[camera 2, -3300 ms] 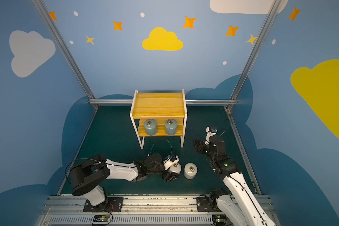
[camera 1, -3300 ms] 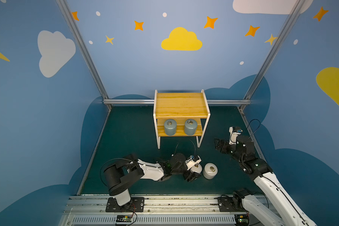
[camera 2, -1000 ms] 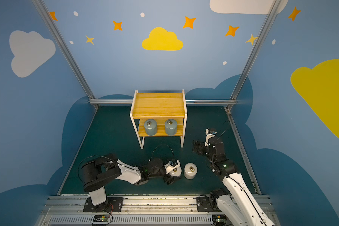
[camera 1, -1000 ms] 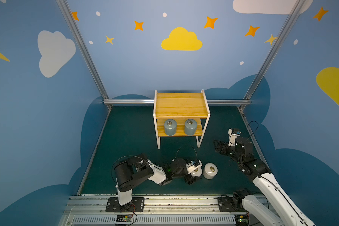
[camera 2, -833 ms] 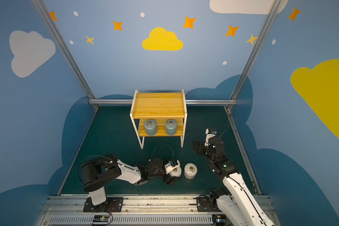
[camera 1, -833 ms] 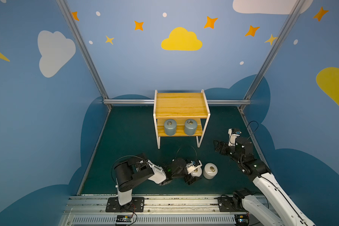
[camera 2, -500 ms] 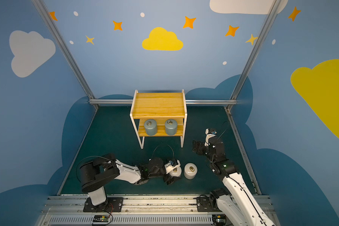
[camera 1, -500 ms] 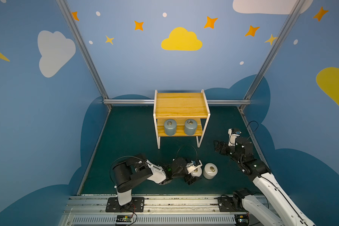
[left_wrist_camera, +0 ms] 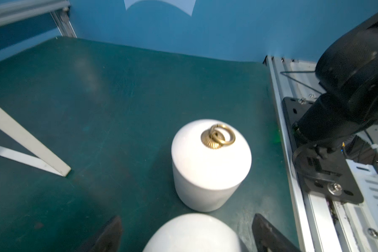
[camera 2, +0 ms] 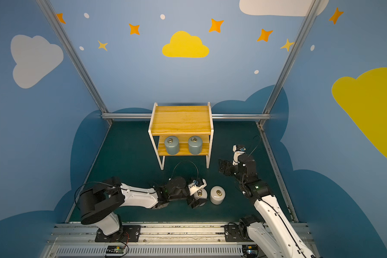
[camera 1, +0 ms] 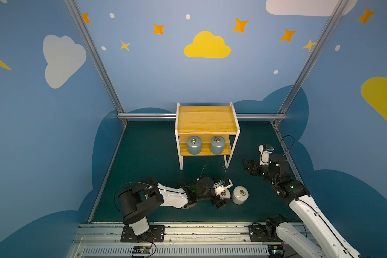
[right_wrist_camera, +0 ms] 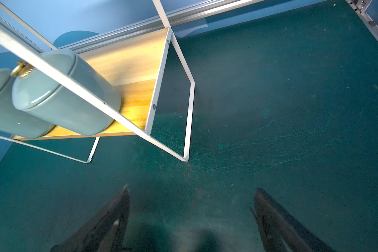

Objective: Remove the tea canisters from the shelf
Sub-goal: Place the tea canister at the center of the board, then pick up the tea canister from the shelf.

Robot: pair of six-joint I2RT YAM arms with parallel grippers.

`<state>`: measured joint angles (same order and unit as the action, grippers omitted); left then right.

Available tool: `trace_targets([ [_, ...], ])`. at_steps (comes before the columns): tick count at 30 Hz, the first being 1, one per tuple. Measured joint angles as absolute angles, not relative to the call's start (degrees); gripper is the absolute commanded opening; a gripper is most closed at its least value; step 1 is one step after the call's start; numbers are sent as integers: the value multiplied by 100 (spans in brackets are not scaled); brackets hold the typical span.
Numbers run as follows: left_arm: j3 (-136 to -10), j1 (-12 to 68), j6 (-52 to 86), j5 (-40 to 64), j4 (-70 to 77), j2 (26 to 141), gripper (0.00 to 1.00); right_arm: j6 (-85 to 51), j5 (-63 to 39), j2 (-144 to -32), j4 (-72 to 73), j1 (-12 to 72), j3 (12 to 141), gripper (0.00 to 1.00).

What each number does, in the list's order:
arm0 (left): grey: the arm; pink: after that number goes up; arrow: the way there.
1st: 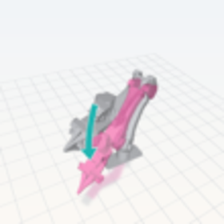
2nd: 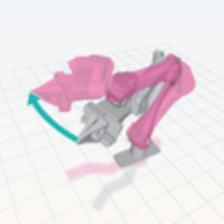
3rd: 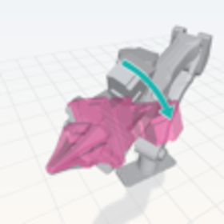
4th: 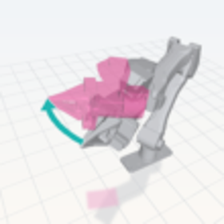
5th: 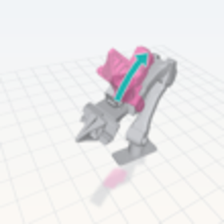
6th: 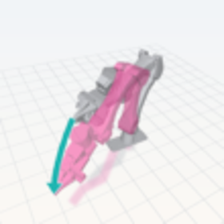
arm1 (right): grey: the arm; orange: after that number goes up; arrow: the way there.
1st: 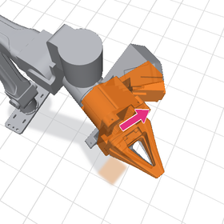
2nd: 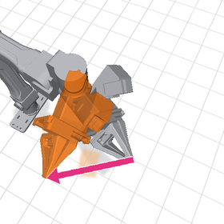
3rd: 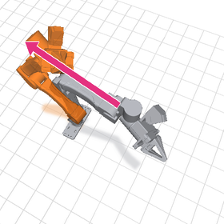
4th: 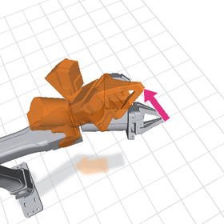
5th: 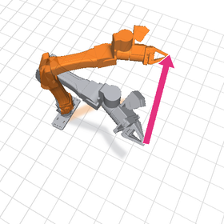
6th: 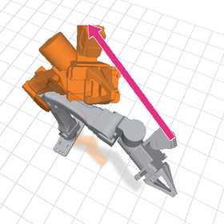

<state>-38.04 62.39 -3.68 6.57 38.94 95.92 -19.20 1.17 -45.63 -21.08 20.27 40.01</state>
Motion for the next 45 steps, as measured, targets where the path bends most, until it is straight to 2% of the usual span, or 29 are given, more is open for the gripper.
trace_targets([
  [9, -3966, 6224, -445, 263, 3159, 8503, 94, -1907, 207, -4447, -2412, 3000, 4029, 91],
  [16, -3968, 5937, -410, -283, 2303, 7494, 95, -2060, 810, -4447, -2405, 4128, 4029, 91],
  [25, -3898, 5129, -163, -803, 1210, 6051, 96, -2117, 1916, -5448, -1603, 5352, 4029, 91],
  [35, -3548, 4259, -62, -882, 434, 5116, 97, -1870, 2506, -6831, -167, 5498, 4357, 91],
  [45, -3334, 4082, -64, -854, 163, 4707, 98, -1586, 2783, -7376, 858, 5330, 4423, 91],
])
